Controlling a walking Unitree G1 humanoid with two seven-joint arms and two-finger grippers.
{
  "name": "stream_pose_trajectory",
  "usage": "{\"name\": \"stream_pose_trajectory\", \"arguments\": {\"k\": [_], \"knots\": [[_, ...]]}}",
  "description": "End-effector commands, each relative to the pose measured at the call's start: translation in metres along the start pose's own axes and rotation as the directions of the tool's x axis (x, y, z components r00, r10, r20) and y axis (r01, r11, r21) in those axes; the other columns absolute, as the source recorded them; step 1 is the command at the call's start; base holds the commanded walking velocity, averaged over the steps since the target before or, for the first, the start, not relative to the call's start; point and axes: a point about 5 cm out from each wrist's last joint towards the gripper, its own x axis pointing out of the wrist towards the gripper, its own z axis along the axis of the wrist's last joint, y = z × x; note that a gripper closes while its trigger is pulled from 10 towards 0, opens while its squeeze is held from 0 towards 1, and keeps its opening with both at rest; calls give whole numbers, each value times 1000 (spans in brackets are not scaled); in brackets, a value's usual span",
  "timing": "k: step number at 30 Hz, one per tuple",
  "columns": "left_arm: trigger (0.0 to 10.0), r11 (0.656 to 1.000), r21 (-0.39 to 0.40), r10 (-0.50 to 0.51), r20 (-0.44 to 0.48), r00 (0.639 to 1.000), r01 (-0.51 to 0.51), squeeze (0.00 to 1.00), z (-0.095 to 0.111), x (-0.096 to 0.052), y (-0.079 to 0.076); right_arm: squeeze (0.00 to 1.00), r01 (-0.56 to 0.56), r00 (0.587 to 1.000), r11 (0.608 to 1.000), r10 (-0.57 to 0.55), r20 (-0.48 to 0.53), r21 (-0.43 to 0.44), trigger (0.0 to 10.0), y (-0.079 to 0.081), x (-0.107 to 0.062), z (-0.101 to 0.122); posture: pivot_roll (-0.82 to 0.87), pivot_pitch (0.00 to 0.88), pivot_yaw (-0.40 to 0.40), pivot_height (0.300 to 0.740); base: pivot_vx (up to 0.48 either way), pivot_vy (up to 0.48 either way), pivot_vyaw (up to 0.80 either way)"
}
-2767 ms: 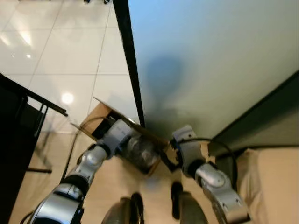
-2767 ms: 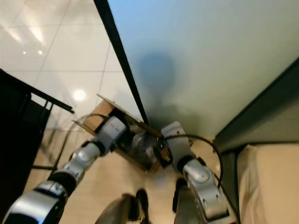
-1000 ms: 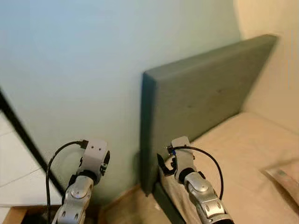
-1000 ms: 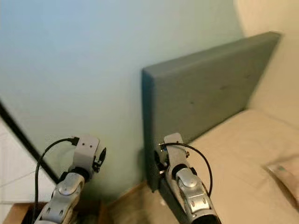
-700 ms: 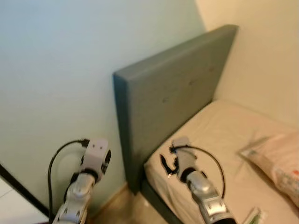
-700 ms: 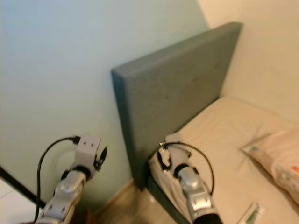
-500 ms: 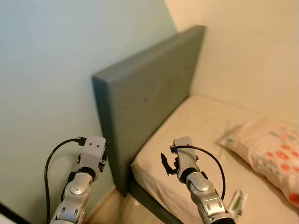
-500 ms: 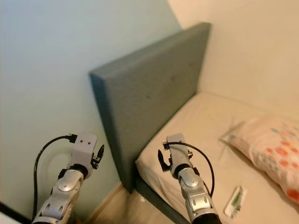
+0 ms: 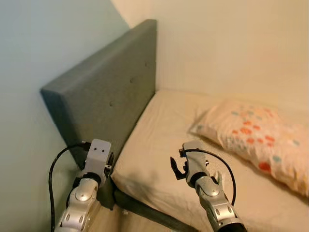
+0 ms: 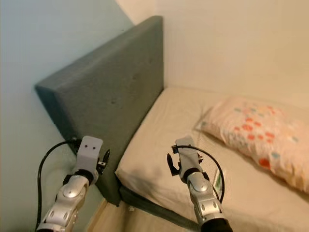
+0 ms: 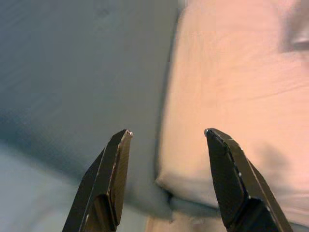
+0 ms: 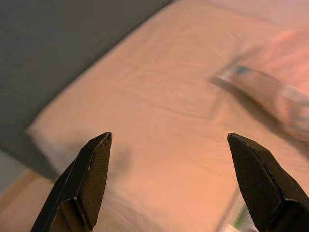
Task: Clean up the room
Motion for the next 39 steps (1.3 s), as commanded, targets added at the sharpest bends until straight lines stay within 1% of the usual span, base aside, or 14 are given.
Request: {"name": "stream_pose_trajectory", "arguments": {"k": [1,11,13,14,16,20,25,27,28,34,39], "knots": [[10000,1000,-11,0,-10,1000,0,0,-3,0,-1,0,5,1000,1000,-5,7,5,10000,0,0,0,-38,75,31,740,0,0,-800],[10000,1000,-21,0,-18,1000,0,0,-4,-1,-3,0,8,1000,1000,-8,13,3,10000,-2,0,0,-42,79,31,740,0,0,-800],[10000,999,-40,14,-35,999,-16,0,-8,-2,-2,0,8,1000,1000,-8,15,1,10000,-2,0,1,-46,77,29,740,0,0,-800],[10000,997,-61,41,-54,998,-44,0,-12,-4,2,0,7,1000,1000,-7,19,-2,10000,-3,0,1,-47,78,25,740,0,0,-800],[10000,997,-64,47,-58,997,-51,0,-13,-4,2,0,7,1000,1000,-7,19,-3,10000,-3,0,1,-47,78,25,740,0,0,-800],[10000,991,-85,100,-82,992,-107,0,-18,-7,11,0,-9,999,1000,9,49,-7,10000,-5,2,7,-45,78,12,740,0,0,-716],[10000,987,-93,125,-81,989,-132,0,-17,-8,15,0,-39,997,998,42,71,-42,10000,-3,7,16,-50,82,7,740,0,0,0],[10000,986,-95,130,-80,988,-137,0,-17,-8,15,0,-41,996,998,44,78,-38,10000,-3,8,18,-50,84,0,740,0,0,0],[10000,982,-108,144,-82,986,-152,0,-17,-9,15,0,-50,994,998,53,97,-28,10000,-4,9,23,-53,87,-9,740,0,0,0],[10000,978,-119,164,-85,983,-173,0,-18,-10,14,0,-59,993,998,63,101,-35,10000,-2,11,26,-54,87,-7,740,0,0,0],[10000,977,-121,166,-91,982,-176,0,-20,-12,11,0,-78,991,997,81,104,-30,10000,2,12,25,-51,88,-7,715,0,0,0]]}}
